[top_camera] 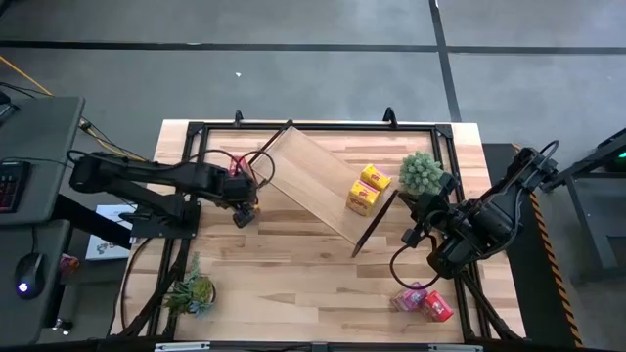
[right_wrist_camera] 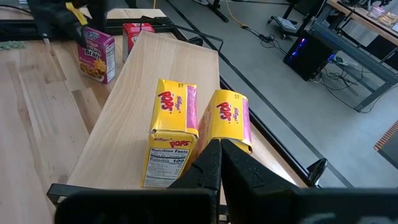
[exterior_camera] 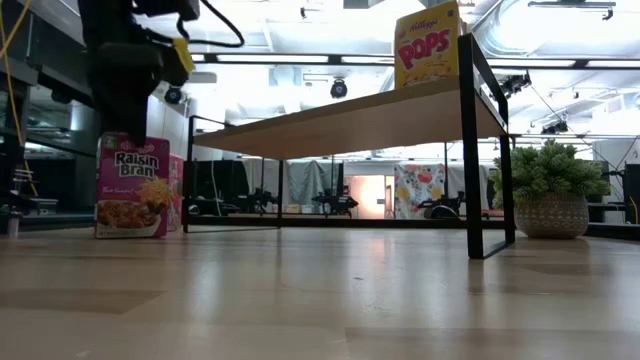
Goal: Stack cereal on shelf
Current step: Put the top violet cereal box on the shelf
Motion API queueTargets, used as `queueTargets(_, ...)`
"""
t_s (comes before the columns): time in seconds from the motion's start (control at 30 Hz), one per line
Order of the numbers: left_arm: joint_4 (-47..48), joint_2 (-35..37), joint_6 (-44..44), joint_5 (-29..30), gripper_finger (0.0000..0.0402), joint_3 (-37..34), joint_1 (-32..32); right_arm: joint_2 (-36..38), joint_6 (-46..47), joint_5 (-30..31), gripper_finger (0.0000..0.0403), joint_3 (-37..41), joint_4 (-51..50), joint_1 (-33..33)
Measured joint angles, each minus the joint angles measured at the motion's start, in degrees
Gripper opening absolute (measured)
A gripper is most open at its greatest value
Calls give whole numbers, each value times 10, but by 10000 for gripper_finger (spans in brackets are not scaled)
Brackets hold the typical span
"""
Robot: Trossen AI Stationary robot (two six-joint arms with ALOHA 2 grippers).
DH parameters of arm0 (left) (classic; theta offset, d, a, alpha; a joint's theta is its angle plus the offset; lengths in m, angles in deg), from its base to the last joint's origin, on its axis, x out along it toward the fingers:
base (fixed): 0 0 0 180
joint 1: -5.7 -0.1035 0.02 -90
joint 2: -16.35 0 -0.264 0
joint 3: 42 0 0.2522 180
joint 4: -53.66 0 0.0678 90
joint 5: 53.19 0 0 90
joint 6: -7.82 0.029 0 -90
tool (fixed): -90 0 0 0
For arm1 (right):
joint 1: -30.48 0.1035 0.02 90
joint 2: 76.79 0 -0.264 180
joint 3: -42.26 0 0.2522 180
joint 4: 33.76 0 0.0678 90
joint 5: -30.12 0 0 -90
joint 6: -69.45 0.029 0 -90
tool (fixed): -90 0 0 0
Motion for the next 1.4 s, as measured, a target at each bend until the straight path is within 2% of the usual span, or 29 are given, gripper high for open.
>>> queueTargets(0.4,0,-62,-10,8,299,0,0,0,0,-1,0,0,2,0)
queueTargets(0.73,0,-69,-10,1,205,-1,0,0,0,-1,0,0,2,0)
queueTargets(1.0,4,-63,-1,-57,143,11,0,0,0,0,0,0,3,0)
queueTargets(1.13,33,-55,7,-120,132,60,0,0,0,0,0,0,4,0)
queueTargets(1.27,73,-50,27,-193,131,157,9,0,0,0,0,0,4,0)
queueTargets(1.4,75,-53,46,-185,131,294,29,0,-1,0,0,0,4,0)
